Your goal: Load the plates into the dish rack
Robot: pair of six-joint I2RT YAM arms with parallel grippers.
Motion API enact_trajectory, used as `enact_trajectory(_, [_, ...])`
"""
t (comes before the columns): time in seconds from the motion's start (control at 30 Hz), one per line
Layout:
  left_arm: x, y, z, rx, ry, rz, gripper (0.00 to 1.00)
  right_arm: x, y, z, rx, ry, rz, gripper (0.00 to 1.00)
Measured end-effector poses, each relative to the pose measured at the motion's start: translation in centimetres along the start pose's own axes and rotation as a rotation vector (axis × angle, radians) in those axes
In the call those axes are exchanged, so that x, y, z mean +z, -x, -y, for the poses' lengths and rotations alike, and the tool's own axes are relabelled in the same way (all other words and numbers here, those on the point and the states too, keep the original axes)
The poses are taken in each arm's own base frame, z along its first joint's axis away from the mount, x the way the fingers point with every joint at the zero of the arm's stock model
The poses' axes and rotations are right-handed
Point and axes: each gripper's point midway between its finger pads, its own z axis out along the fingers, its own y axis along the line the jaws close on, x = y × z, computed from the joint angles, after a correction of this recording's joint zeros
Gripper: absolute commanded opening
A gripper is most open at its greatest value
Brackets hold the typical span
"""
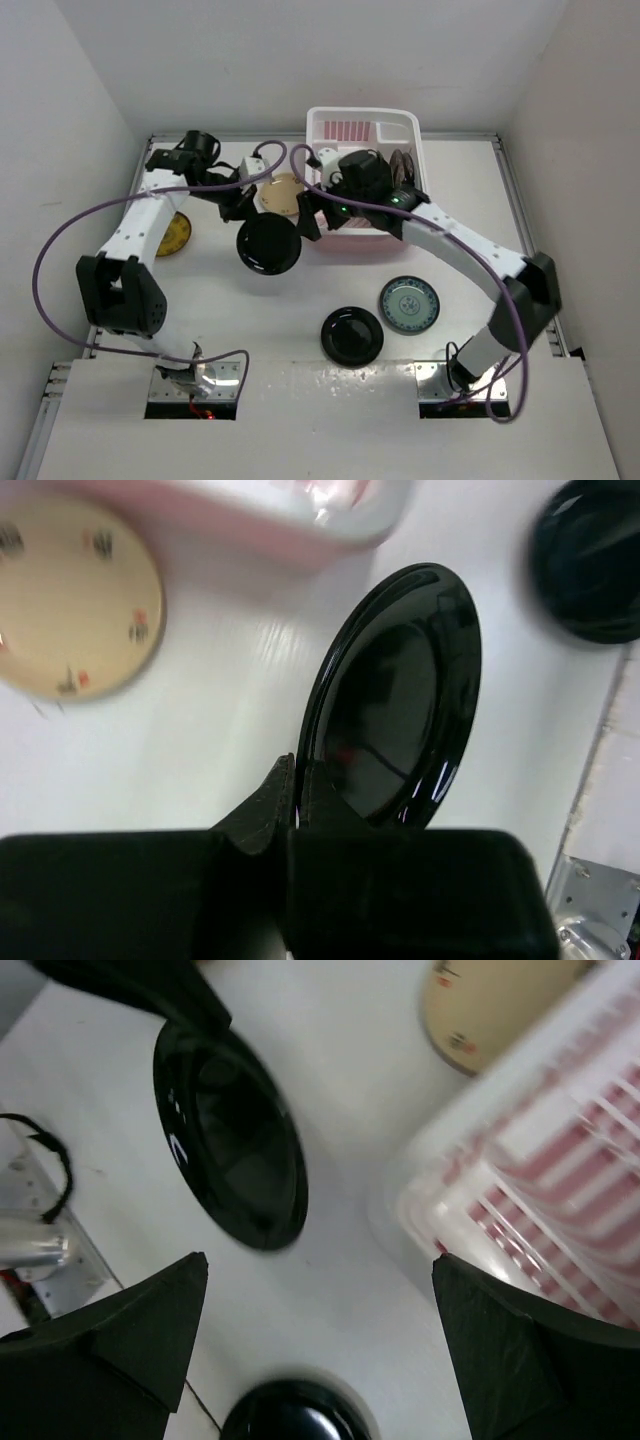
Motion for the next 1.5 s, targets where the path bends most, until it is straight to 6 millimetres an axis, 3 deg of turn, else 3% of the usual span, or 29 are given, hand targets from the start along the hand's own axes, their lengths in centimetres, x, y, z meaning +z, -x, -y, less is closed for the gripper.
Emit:
enact_trajectory(0.1, [-2.5, 3.0, 2.5, 0.096, -0.040, 0.088, 0.00, 3.8, 0.6, -1.0, 0.002, 0.122, -0.006, 0.89])
enact_trajectory(0.2, [-3.3, 4.0, 4.3, 0.115, -0.091, 0.127, 0.00, 5.5, 0.0, -1.7, 0.013, 0.193, -0.029, 0.78])
enact_trajectory(0.3, [-3.4, 4.4, 4.3, 0.103, -0.112, 0.148, 0.00, 5.9, 0.5, -3.0, 0.028, 0.268, -0.016, 0.38])
enact_trajectory(0.33, [-3.5, 4.6, 4.0, 0.094, -0.113, 0.157, 0.00, 5.9, 0.8, -3.4, 0.036, 0.286, -0.005, 0.11])
enact_trajectory(0.37, [-3.6, 4.9, 3.7, 0.089, -0.109, 0.168, 0.00, 5.9, 1.1, -3.8, 0.031, 0.299, 0.006, 0.02])
enact_trajectory(0.47, [-3.7, 5.5, 2.1, 0.038, -0.081, 0.188, 0.14, 6.0, 1.9, -4.1, 0.042, 0.293, 0.038, 0.00])
enact_trajectory(0.5, [-3.7, 5.9, 1.6, 0.015, -0.068, 0.198, 0.30, 6.1, 2.1, -3.7, 0.043, 0.273, 0.054, 0.00])
enact_trajectory(0.6, [-3.6, 6.6, -0.6, -0.056, -0.011, 0.208, 0.51, 6.0, 3.0, -2.2, 0.042, 0.192, 0.088, 0.00])
enact_trajectory(0.7, [-4.0, 7.1, -4.4, -0.143, 0.097, 0.211, 0.56, 5.7, 4.7, 0.3, 0.038, 0.036, 0.129, 0.00])
enact_trajectory(0.87, [-5.5, 6.1, -12.4, -0.291, 0.361, 0.189, 0.57, 2.8, 10.6, 5.2, -0.008, -0.286, 0.276, 0.00])
enact_trajectory(0.97, [-6.1, 3.9, -16.6, -0.374, 0.508, 0.147, 0.57, 0.0, 13.8, 8.2, -0.045, -0.497, 0.347, 0.00])
enact_trajectory(1.07, [-5.0, 0.5, -20.1, -0.453, 0.603, 0.077, 0.57, -2.1, 15.6, 11.1, -0.074, -0.701, 0.371, 0.00])
enact_trajectory(1.17, [-2.2, -3.3, -22.2, -0.533, 0.611, 0.015, 0.57, -2.4, 14.1, 13.8, -0.082, -0.881, 0.300, 0.00])
enact_trajectory(1.3, [1.8, -7.9, -23.5, -0.634, 0.580, -0.056, 0.57, -0.4, 8.6, 16.7, -0.120, -1.034, 0.082, 0.00])
enact_trajectory(1.5, [4.0, -10.9, -23.9, -0.708, 0.553, -0.094, 0.57, 1.3, 2.6, 19.3, -0.170, -1.156, -0.147, 0.00])
